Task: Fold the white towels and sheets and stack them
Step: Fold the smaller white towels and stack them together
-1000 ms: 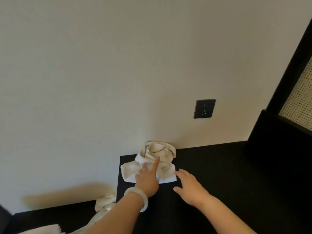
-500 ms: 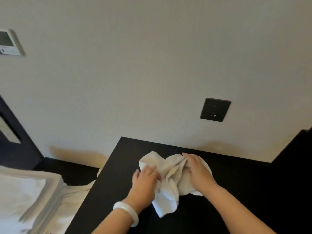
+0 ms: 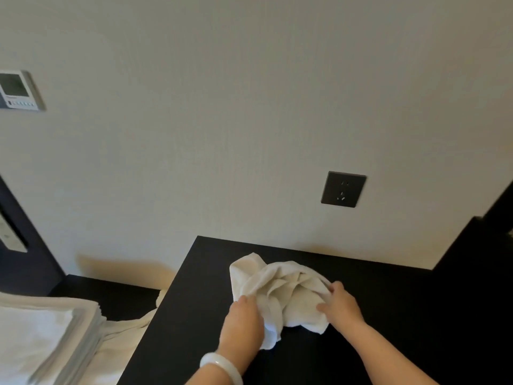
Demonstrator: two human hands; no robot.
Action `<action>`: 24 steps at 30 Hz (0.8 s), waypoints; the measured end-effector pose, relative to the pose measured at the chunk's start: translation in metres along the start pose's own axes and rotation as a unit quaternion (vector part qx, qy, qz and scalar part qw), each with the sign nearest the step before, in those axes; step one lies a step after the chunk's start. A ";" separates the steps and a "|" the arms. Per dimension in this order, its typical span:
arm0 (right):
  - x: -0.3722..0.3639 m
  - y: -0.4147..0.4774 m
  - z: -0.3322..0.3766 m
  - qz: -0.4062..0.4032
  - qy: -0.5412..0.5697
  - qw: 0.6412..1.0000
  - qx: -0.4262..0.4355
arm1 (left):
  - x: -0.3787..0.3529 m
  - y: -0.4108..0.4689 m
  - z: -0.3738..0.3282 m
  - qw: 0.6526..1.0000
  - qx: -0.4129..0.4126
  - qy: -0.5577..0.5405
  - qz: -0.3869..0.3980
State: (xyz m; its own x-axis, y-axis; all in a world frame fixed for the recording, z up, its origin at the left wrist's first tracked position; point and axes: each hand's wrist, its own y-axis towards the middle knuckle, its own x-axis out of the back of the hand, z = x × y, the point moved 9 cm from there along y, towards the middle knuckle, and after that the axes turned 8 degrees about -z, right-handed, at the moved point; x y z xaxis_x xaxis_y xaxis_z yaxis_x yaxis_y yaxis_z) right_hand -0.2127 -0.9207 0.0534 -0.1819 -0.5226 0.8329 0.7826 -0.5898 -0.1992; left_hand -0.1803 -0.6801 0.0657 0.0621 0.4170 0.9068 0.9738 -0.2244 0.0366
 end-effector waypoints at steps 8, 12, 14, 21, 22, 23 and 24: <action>0.006 0.010 0.006 0.017 0.026 1.000 0.005 | -0.028 0.021 -0.010 0.988 -0.040 0.079 0.123; 0.008 0.019 0.006 0.013 -0.035 0.999 0.026 | -0.014 0.038 -0.013 0.995 -0.043 0.084 0.045; 0.027 0.027 0.004 -0.037 0.043 0.998 0.006 | 0.007 0.058 -0.006 0.996 -0.019 -0.068 0.054; 0.184 0.032 0.067 -0.189 0.366 0.909 0.059 | 0.185 0.125 0.012 0.939 -0.017 -0.298 -0.173; 0.210 0.027 0.077 -0.218 0.373 0.897 0.096 | 0.208 0.128 0.012 0.928 -0.025 -0.312 -0.201; 0.234 0.020 0.085 -0.247 0.375 0.884 0.128 | 0.227 0.130 0.013 0.918 -0.035 -0.325 -0.223; 0.253 0.014 0.090 -0.268 0.377 0.873 0.152 | 0.242 0.131 0.012 0.912 -0.046 -0.332 -0.236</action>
State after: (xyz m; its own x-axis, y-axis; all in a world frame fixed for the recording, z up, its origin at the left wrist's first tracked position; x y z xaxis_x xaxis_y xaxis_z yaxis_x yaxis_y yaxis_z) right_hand -0.1941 -1.0063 0.3077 -0.8217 -0.5455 0.1649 0.5653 -0.7435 0.3574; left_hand -0.0352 -0.5984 0.2847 -0.2113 0.9206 0.3283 0.9060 0.0584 0.4193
